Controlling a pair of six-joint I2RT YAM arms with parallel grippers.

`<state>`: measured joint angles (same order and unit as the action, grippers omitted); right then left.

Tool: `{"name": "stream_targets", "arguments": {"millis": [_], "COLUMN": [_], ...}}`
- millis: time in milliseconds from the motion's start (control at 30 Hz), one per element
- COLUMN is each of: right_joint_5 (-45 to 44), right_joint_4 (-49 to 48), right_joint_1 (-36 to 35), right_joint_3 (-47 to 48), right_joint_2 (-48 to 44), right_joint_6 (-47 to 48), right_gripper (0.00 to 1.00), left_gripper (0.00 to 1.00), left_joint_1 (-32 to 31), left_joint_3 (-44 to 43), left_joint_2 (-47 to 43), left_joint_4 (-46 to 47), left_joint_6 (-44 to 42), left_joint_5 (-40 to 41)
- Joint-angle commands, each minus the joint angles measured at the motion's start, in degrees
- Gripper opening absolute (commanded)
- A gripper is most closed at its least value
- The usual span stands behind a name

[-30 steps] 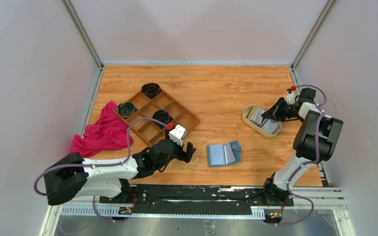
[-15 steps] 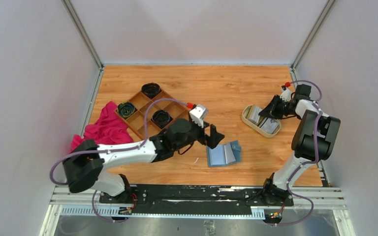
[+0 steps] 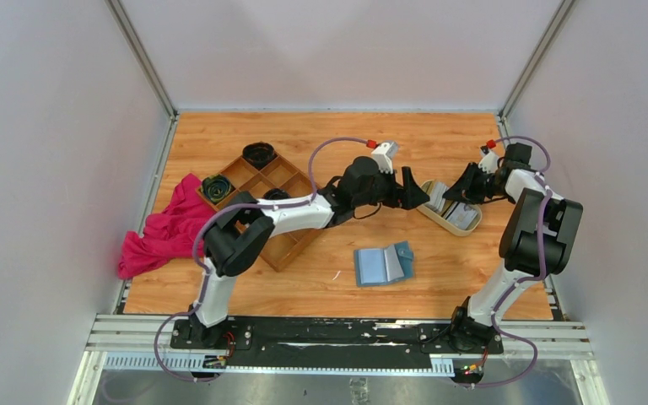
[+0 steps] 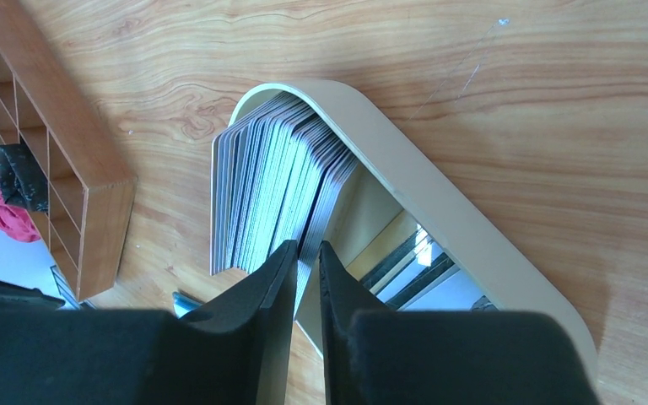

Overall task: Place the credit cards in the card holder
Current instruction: Move the storage box to the center of the board.

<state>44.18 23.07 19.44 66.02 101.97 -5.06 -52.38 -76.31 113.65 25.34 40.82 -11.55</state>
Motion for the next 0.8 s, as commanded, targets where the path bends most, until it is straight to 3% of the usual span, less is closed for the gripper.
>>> {"name": "stream_targets", "arguments": {"millis": [0,433,767], "right_joint_5": [-1.7,-2.1,-2.1], "right_joint_4": [3.5,4.0,4.9], "right_joint_1": [-1.6,-3.4,-5.2], "right_joint_3": [0.8,1.1,1.1], "right_joint_2": [1.1,1.1,2.4], "right_joint_6": [1.0,1.5,2.5], "right_gripper": [0.19,0.19,0.19], "left_gripper": [0.85,0.74,0.62], "left_joint_1": [1.3,1.4,1.3], "left_joint_3": [-7.9,-28.9,-35.8], "left_joint_2": [6.8,22.6,27.3], "left_joint_4": [-0.3,-13.1,-18.7], "left_joint_6": [6.3,1.8,0.1], "left_joint_5": [-4.7,-0.1,1.3]}}
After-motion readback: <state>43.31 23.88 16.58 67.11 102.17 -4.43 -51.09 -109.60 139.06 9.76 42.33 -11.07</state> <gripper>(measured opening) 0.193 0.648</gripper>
